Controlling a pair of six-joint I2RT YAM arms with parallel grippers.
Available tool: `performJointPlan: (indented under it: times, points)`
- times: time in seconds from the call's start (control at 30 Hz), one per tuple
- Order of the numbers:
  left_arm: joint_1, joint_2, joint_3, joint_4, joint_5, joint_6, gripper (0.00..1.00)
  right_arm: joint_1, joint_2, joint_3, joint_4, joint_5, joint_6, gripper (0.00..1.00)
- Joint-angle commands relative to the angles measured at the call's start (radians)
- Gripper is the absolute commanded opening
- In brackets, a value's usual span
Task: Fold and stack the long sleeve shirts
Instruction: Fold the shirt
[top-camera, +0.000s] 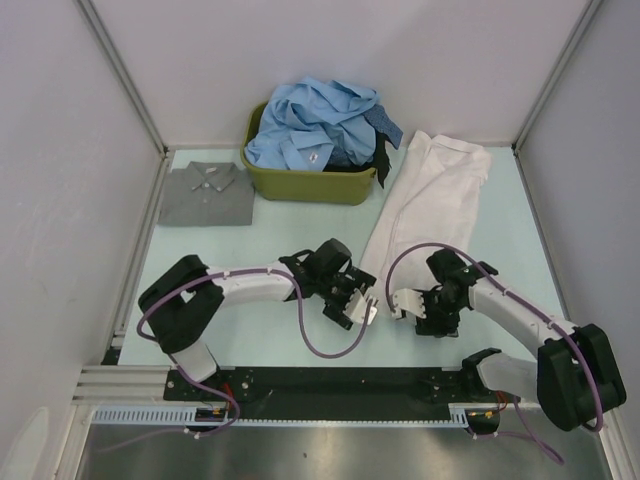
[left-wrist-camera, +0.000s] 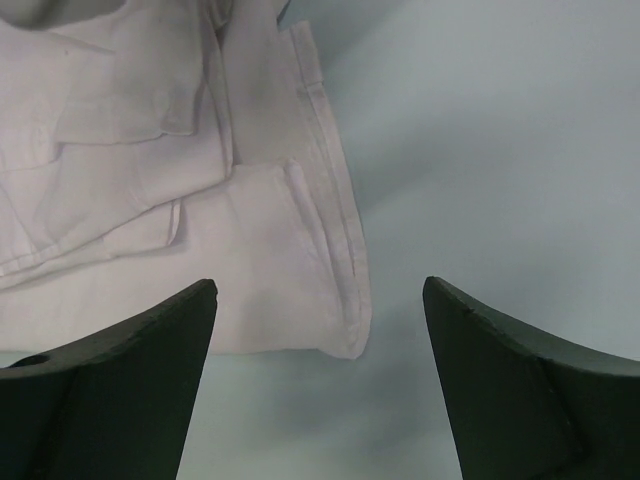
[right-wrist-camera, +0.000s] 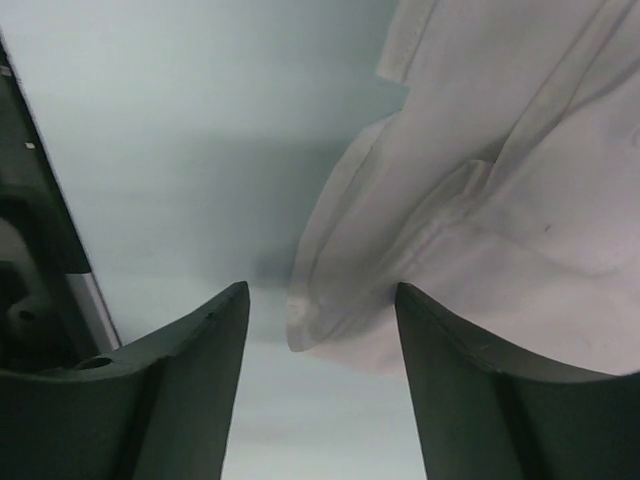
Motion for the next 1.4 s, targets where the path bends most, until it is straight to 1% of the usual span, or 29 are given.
performJointPlan:
  times: [0.0,0.07,0.1,0.17,0.2,0.23,0.27,0.33,0.37,0.4,0.43,0.47,0.53,0.57,0.6,0.63,0.67,0.8,0.97,1.2,1.37]
  points:
    - [-0.03,0.034,-0.024,0.094,-0.076,0.088,0.84,0.01,-0.025,-0.049,0.112,0.089,0.028,0.59]
    - [-0.031,0.059,-0.017,0.095,-0.096,0.088,0.78,0.011,-0.025,-0.06,0.138,0.094,0.029,0.54]
    - [-0.031,0.068,-0.015,0.107,-0.128,0.086,0.67,0.011,-0.023,-0.067,0.144,0.097,0.027,0.49]
    - [-0.03,0.091,-0.018,0.155,-0.162,0.091,0.61,0.01,-0.019,-0.074,0.173,0.103,0.035,0.43]
    - [-0.03,0.099,-0.017,0.155,-0.182,0.094,0.57,0.01,-0.016,-0.075,0.187,0.106,0.041,0.35]
    - [-0.03,0.108,-0.017,0.193,-0.184,0.093,0.55,0.01,-0.012,-0.074,0.204,0.109,0.05,0.3]
    - [-0.03,0.113,-0.014,0.198,-0.185,0.086,0.54,0.01,-0.011,-0.074,0.209,0.111,0.051,0.2]
    - [-0.03,0.123,0.006,0.186,-0.179,0.077,0.5,0.008,0.0,-0.066,0.213,0.11,0.055,0.15]
    - [-0.03,0.128,0.014,0.183,-0.171,0.068,0.47,0.003,0.001,-0.064,0.215,0.106,0.056,0.09]
    - [-0.027,0.128,0.019,0.181,-0.165,0.062,0.41,-0.001,-0.002,-0.063,0.213,0.094,0.055,0.06]
    - [-0.025,0.123,0.019,0.183,-0.145,0.057,0.38,-0.004,-0.003,-0.054,0.212,0.088,0.055,0.03]
    - [-0.025,0.116,0.02,0.184,-0.139,0.044,0.31,-0.007,-0.005,-0.048,0.209,0.082,0.058,0.0]
    - [-0.024,0.105,0.028,0.183,-0.124,0.008,0.19,-0.016,-0.006,-0.023,0.183,0.058,0.068,0.0]
    - [-0.022,0.093,0.041,0.172,-0.118,-0.001,0.1,-0.023,-0.006,0.006,0.164,0.042,0.071,0.0]
    - [-0.022,0.088,0.051,0.166,-0.107,-0.006,0.06,-0.036,-0.008,0.023,0.126,0.018,0.071,0.0]
    - [-0.019,0.079,0.058,0.104,-0.08,-0.003,0.03,-0.043,-0.015,0.04,0.108,0.007,0.076,0.0]
    - [-0.017,0.064,0.065,0.086,-0.067,0.0,0.0,-0.049,-0.017,0.073,0.088,-0.004,0.079,0.0]
    - [-0.019,0.016,0.072,0.025,-0.029,-0.006,0.0,-0.061,-0.051,0.124,-0.058,-0.071,0.062,0.0]
    - [-0.02,-0.03,0.071,-0.057,-0.006,-0.012,0.0,-0.038,-0.144,0.12,-0.165,-0.082,0.038,0.0]
    - [-0.034,-0.114,0.023,-0.113,0.016,-0.001,0.0,-0.007,-0.235,0.121,-0.279,-0.114,-0.004,0.0]
    - [-0.079,-0.177,-0.035,-0.116,-0.003,0.008,0.0,0.016,-0.27,0.126,-0.351,-0.15,-0.016,0.0]
